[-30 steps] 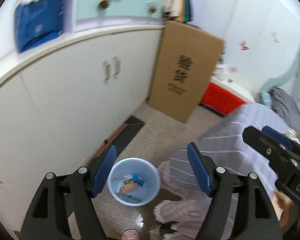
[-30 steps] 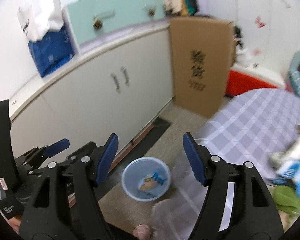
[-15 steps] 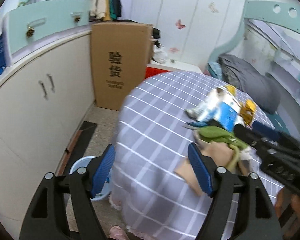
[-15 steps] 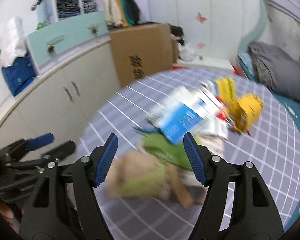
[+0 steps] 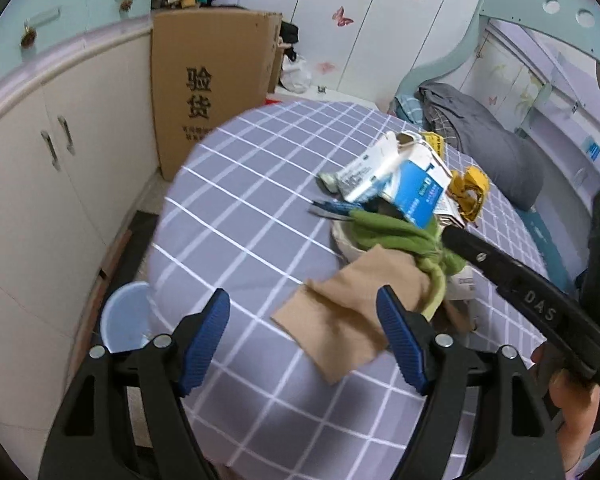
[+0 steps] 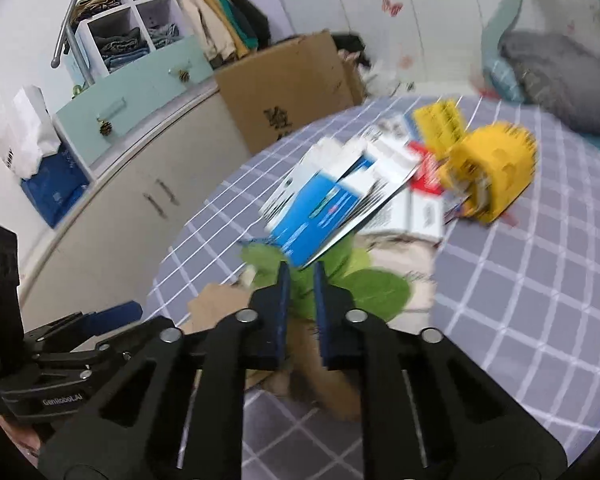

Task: Collect trash
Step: 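Grasp the brown paper with the left gripper while the right grasps the green leaf sprig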

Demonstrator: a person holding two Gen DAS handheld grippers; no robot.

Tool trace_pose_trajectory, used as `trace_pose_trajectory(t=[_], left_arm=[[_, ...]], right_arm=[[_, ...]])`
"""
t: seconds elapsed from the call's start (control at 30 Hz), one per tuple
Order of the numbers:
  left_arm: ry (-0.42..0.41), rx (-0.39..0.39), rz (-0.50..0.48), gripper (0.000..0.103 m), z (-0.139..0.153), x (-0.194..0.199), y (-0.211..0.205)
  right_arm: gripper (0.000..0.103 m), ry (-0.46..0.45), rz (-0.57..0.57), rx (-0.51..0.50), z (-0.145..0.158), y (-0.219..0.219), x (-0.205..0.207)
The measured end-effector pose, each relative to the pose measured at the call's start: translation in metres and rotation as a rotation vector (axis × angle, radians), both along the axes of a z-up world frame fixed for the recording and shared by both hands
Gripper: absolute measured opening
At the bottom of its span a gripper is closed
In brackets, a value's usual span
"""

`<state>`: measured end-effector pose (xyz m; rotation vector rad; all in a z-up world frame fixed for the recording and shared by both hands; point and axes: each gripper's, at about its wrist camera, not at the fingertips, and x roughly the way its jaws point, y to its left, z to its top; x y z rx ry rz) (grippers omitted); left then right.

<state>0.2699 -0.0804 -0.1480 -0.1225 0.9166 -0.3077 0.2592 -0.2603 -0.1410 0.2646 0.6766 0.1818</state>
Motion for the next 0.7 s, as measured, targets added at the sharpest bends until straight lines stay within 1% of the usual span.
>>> trace_pose_trajectory(t=[0.1,0.17,0.23,0.3,0.33,0.37,0.4,0.43,0.47,0.5,0.53,0.57,0.63,0.7], left_arm=[[0.028,-0.030,-0.019,0.074,-0.007,0.004,-0.013],[0.038,-0.039,-0.026,0.074,-0.012,0.006,-0.021],[0.040,-0.064,-0.022,0.074,-0.014,0.008,-0.026],[0.042,-0.085,-0.017,0.074,-0.015,0.011,-0.029],[0.043,-0.102,-0.020,0.070,-0.015,0.013,-0.030],[0.046,-0.112,-0.025,0.060,-0.016,0.014,-0.030],[0.063,-0.134,-0.033,0.055,-0.019,0.017,-0.031],[0.073,-0.152,-0.038,0.045,-0.021,0.019,-0.031],[0.084,-0.186,-0.046,0.032,-0.023,0.021,-0.030],[0.097,-0.237,-0.058,0.026,-0.024,0.023,-0.029],[0.097,-0.253,-0.061,0.022,-0.024,0.023,-0.028],[0.087,-0.257,-0.058,0.017,-0.023,0.022,-0.028],[0.043,-0.220,-0.064,0.012,-0.019,0.018,-0.028],[0.033,-0.219,-0.070,0.008,-0.017,0.015,-0.026]], right_arm=[[0.008,-0.011,-0.022,-0.015,0.002,-0.011,-0.004],[0.008,0.012,-0.016,-0.024,-0.002,-0.014,-0.004],[0.008,0.003,-0.016,-0.005,-0.004,-0.017,-0.005],[0.009,-0.007,-0.040,-0.007,-0.005,-0.019,-0.007],[0.009,-0.005,-0.037,0.004,-0.006,-0.020,-0.007],[0.009,0.004,-0.031,0.019,-0.008,-0.021,-0.006],[0.010,0.009,-0.027,0.027,-0.009,-0.020,-0.005],[0.016,0.012,-0.018,0.041,-0.010,-0.019,-0.004],[0.030,0.014,-0.014,0.044,-0.010,-0.018,-0.004],[0.039,0.010,-0.013,0.048,-0.010,-0.015,-0.003],[0.049,0.005,-0.011,0.047,-0.009,-0.013,-0.003],[0.049,0.004,-0.005,0.043,-0.009,-0.009,-0.002],[0.049,0.016,0.008,0.055,-0.010,-0.004,0.003],[0.049,0.033,0.025,0.058,-0.013,0.003,0.009]])
